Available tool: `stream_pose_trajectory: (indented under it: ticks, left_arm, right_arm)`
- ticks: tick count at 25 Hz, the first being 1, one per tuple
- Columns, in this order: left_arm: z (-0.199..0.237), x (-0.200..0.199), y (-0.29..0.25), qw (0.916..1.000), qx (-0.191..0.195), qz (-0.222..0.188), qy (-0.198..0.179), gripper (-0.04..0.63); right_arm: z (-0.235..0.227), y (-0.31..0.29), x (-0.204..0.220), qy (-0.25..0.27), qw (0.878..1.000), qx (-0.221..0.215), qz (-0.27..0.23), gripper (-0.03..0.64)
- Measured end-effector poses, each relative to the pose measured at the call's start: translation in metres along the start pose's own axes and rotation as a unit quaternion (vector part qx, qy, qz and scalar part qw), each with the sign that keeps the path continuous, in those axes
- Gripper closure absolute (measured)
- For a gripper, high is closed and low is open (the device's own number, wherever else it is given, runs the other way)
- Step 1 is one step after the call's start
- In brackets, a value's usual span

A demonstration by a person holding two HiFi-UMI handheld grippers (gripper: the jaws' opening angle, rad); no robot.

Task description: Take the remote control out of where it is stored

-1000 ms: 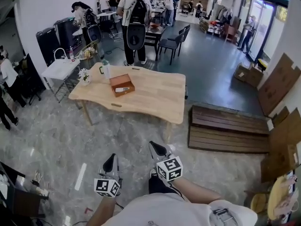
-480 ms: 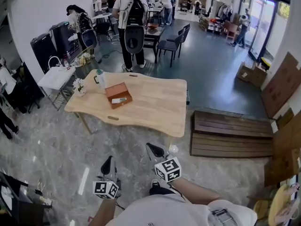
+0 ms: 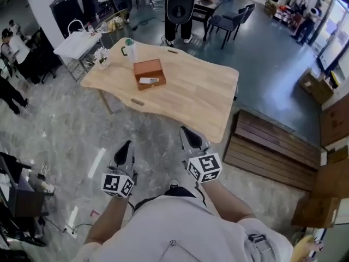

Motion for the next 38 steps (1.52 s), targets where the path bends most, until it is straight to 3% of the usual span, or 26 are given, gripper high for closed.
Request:
stream_pose_trajectory:
  ticks: [9, 16, 23, 30, 38]
  left_arm:
    - [0.006, 0.000, -0.020, 0.9990, -0.038, 0.022, 0.010, 0.595]
    - [0.049, 0.002, -0.049, 0.9985, -0.044, 0.025, 0.022, 0.594]
    - [0.111, -0.004, -0.100, 0.9992, -0.024, 0.013, 0.028, 0.595]
    - [0.194, -0.027, -0.139, 0.9995, -0.008, 0.017, 0.026, 0.595]
    - [0.289, -0.040, -0.173, 0.9992, 0.018, 0.014, 0.033, 0.595]
  right_arm:
    - [-0.023, -0.046, -0.001, -0.004, 0.999, -0.046, 0.015, 0.591]
    - [-0.022, -0.098, -0.008, 0.007, 0.998, -0.054, 0.025, 0.591]
    - [-0.018, -0.157, -0.016, 0.018, 0.998, -0.041, 0.048, 0.591]
    - [-0.009, -0.235, -0.054, 0.012, 0.999, -0.024, 0.042, 0.591]
    - [0.017, -0.315, -0.072, -0.019, 0.998, -0.004, 0.055, 0.591]
Point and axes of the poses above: the fingertips, and each gripper's own axes: y backward along the fingers, z to its left, x out of its underside, the point moved 10 cm from there along y, backward along the fingers, and after that the axes turned 14 degrees about z, right-handed, at the moved point
